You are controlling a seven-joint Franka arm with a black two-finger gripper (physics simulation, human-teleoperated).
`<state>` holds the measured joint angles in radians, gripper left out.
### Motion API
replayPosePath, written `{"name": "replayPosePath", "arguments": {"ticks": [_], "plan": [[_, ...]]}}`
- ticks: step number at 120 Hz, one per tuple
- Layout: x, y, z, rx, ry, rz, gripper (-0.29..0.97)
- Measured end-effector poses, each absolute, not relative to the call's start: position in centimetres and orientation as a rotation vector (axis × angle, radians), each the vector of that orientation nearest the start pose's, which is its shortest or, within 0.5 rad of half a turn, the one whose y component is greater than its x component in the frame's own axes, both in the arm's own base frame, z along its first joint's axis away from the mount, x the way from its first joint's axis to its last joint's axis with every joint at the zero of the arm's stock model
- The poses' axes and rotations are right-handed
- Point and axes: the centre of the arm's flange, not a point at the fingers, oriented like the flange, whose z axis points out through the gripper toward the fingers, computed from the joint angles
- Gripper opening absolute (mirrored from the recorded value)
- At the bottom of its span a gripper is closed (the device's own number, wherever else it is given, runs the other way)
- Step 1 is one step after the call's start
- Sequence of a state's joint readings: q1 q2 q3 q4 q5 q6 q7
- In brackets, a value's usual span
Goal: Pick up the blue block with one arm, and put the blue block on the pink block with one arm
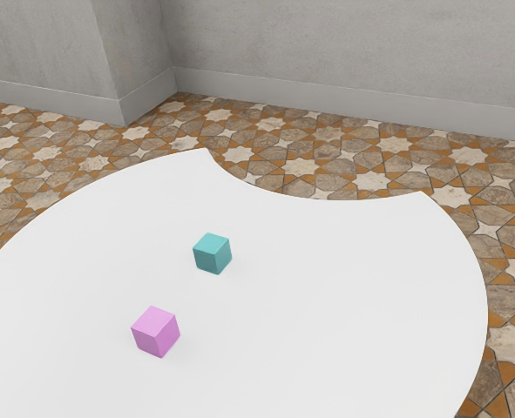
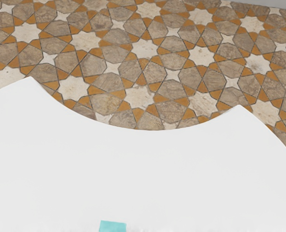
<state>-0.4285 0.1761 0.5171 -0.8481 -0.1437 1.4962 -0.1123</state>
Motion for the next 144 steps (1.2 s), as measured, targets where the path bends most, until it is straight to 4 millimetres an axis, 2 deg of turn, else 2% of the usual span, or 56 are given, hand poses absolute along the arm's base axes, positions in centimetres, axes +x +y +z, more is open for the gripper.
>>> {"name": "replayPosePath", "arguments": {"ticks": [14, 18, 26, 34, 43, 53, 60, 72, 84, 93, 103, 110, 118, 128, 134, 144], "plan": [[59.6, -3.3, 77.1, -3.116, -0.208, -0.529, 0.66], [60.3, -4.2, 74.3, -3.143, -0.188, -0.441, 0.66], [61.8, -7.5, 69.3, -3.165, -0.127, -0.323, 0.66], [63.5, -8.9, 65.8, -3.166, -0.134, -0.286, 0.66], [65.9, -7.3, 63.5, -3.144, -0.205, -0.322, 0.66], [69.2, -3.4, 61.1, -3.155, -0.287, -0.370, 0.66], [71.3, -1.9, 58.2, -3.162, -0.320, -0.373, 0.66], [74.1, -1.3, 53.7, -3.152, -0.343, -0.392, 0.66], [78.2, -1.9, 48.6, -3.164, -0.319, -0.440, 0.66], [80.7, -2.3, 45.7, -3.167, -0.292, -0.507, 0.66], [81.9, -2.3, 41.6, -3.181, -0.284, -0.499, 0.66], [82.0, -2.0, 39.8, -3.184, -0.291, -0.463, 0.66], [81.6, -1.3, 39.3, -3.189, -0.315, -0.376, 0.66], [79.6, 0.2, 40.2, -3.203, -0.372, -0.240, 0.66], [78.8, 0.5, 39.6, -3.210, -0.379, -0.186, 0.66], [76.3, 0.7, 37.8, -3.191, -0.349, -0.086, 0.66]]}}
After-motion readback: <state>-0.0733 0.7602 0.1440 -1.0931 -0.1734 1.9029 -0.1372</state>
